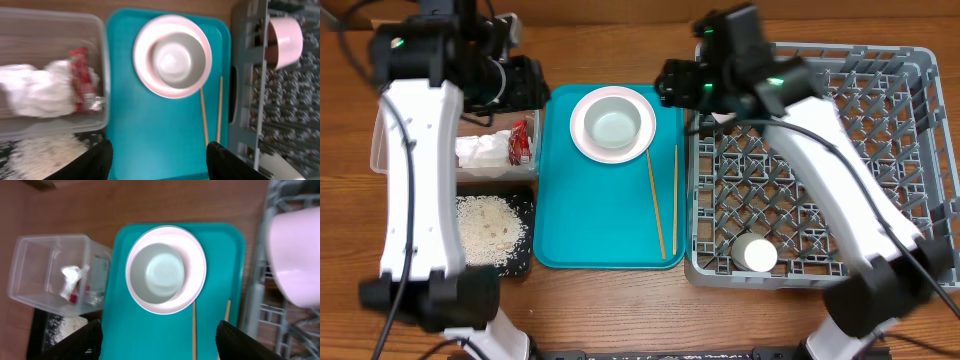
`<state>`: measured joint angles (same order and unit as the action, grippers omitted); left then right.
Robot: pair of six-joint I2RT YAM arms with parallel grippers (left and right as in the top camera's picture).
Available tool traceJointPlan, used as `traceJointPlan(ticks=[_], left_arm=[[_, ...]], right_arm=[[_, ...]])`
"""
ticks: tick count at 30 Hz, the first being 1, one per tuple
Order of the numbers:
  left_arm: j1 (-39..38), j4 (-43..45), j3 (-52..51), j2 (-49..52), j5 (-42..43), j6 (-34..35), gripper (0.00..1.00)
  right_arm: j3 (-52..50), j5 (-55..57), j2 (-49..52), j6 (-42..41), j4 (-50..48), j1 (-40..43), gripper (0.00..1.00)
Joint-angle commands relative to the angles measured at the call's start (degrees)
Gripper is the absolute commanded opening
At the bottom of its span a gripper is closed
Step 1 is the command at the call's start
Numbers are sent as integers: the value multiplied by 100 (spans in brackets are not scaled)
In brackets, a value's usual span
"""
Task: Sort waste into correct bins and load items into the dishwasher
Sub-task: 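Grasp the pink bowl on the plate with the right gripper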
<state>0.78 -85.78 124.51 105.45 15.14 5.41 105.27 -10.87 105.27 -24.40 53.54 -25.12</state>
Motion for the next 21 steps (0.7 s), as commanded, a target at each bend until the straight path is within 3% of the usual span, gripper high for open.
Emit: traceJointPlan(ticks=[1,7,11,21], left_arm=[[-4,-17,157,-450,-1117,369,67],[-2,-96,122,-448,-1165,367,68],[-2,-122,122,-448,-1279,372,68],[-2,-254,122,-448,-1279,367,68]], right_arm=[[46,-81,813,-116,-481,-251,70],[46,50,1705,-291,-914,-448,60],[46,92,2138,-444,-1110,-487,46],[46,376,2634,-566,-1207,-498,32]])
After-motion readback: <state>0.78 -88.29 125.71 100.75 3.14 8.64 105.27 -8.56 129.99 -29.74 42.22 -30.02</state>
